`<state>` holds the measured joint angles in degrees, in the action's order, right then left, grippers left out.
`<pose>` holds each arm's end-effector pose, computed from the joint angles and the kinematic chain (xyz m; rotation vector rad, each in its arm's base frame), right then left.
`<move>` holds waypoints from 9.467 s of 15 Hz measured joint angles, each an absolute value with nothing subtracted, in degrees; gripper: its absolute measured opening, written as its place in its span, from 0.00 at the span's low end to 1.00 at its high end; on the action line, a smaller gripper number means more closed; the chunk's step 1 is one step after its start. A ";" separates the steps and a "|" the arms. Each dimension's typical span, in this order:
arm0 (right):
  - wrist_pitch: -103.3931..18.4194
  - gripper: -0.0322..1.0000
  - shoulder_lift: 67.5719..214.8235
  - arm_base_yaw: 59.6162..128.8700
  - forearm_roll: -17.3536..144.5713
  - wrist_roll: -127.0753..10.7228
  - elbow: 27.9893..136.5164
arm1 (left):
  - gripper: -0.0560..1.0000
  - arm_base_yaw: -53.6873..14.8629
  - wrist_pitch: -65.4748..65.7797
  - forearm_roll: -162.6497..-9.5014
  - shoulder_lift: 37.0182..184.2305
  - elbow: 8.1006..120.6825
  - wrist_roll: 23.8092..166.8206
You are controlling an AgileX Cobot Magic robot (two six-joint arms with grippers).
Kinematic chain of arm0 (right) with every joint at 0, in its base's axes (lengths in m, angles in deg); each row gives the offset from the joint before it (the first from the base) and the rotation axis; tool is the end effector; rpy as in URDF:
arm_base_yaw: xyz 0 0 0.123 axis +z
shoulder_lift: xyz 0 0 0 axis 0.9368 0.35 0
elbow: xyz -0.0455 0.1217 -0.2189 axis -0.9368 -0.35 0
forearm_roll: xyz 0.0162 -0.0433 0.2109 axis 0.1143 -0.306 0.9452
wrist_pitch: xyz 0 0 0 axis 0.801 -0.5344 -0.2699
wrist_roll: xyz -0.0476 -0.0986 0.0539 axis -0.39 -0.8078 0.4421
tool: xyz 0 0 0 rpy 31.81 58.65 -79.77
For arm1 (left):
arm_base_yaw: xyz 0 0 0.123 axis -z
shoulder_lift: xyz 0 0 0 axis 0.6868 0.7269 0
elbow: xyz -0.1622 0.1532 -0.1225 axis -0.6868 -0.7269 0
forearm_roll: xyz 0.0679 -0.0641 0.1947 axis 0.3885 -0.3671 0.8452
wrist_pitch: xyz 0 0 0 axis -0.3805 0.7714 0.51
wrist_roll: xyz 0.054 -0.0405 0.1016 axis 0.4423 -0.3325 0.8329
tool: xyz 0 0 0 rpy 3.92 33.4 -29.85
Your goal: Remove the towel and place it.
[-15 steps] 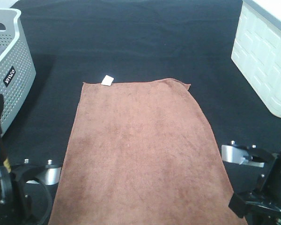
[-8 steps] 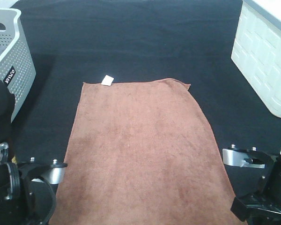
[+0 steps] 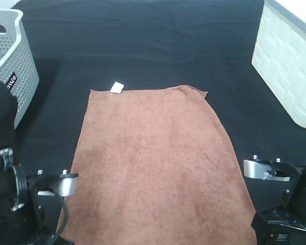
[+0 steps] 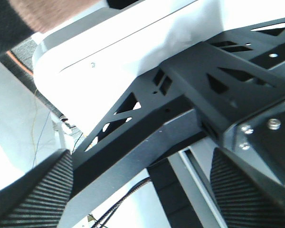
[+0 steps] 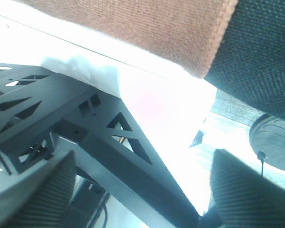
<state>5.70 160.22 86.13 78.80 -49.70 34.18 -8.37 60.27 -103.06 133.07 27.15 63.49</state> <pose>0.1338 0.0820 0.1034 0.3455 -2.7016 -0.3943 0.1234 -0.1543 0.1236 -0.4163 -2.5972 0.4075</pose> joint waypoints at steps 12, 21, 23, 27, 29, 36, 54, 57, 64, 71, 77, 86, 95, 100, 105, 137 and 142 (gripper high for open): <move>8.74 0.89 162.23 73.87 74.11 -46.72 69.53 | 0.82 -21.72 59.18 -83.29 137.99 58.54 67.39; 6.22 0.94 179.82 72.49 79.89 -55.31 86.95 | 0.83 -34.49 57.86 -89.42 160.68 81.98 71.63; 8.39 0.94 186.23 72.49 79.84 -55.71 94.17 | 0.83 -35.18 57.58 -90.97 164.06 85.59 72.03; 13.09 0.94 198.44 72.49 79.26 -56.80 110.32 | 0.83 -35.76 54.71 -94.35 168.02 89.37 74.55; 15.38 0.94 205.60 72.44 79.32 -56.80 118.34 | 0.83 -36.39 53.91 -97.56 171.85 92.69 75.06; 16.76 0.94 216.94 72.32 84.71 -57.26 129.57 | 0.83 -36.67 53.56 -100.31 179.70 98.99 77.18; 12.75 0.93 219.87 76.56 88.77 -57.26 131.35 | 0.75 -34.90 49.44 -107.24 182.11 100.60 76.73; 12.75 0.92 219.81 76.73 87.97 -57.26 131.29 | 0.67 -34.90 48.29 -107.41 182.40 100.60 76.73; 9.71 0.08 220.09 76.96 78.40 -57.32 131.35 | 0.06 -34.72 45.89 -104.09 183.14 100.60 76.90; 10.23 0.03 220.55 76.85 78.12 -57.95 133.01 | 0.05 -34.38 45.54 -101.68 183.83 103.35 76.96; 8.34 0.03 223.25 77.19 75.02 -58.29 144.93 | 0.05 -34.32 43.25 -100.42 184.23 112.29 77.24; -9.60 0.03 223.30 77.19 71.76 -58.29 149.11 | 0.05 -34.32 27.32 -100.65 185.15 114.64 85.03; -17.85 0.03 226.80 77.19 73.71 -58.75 149.17 | 0.05 -34.27 19.87 -101.23 188.93 114.75 87.04; -21.74 0.03 229.32 77.19 77.37 -60.24 149.17 | 0.05 -34.21 16.44 -101.45 190.88 114.75 87.33; -23.06 0.03 229.78 77.19 80.52 -61.61 149.17 | 0.05 -34.21 14.60 -101.68 192.02 114.75 87.33; -29.25 0.33 234.71 75.70 80.12 -59.72 150.43 | 0.65 -34.21 9.62 -104.32 193.91 114.75 87.15; -27.88 0.07 234.71 75.70 86.42 -59.95 150.43 | 0.65 -34.21 9.62 -104.32 193.91 114.75 87.15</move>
<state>-27.88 234.71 75.70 86.42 -59.95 150.43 -34.21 9.62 -104.32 193.91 114.75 87.15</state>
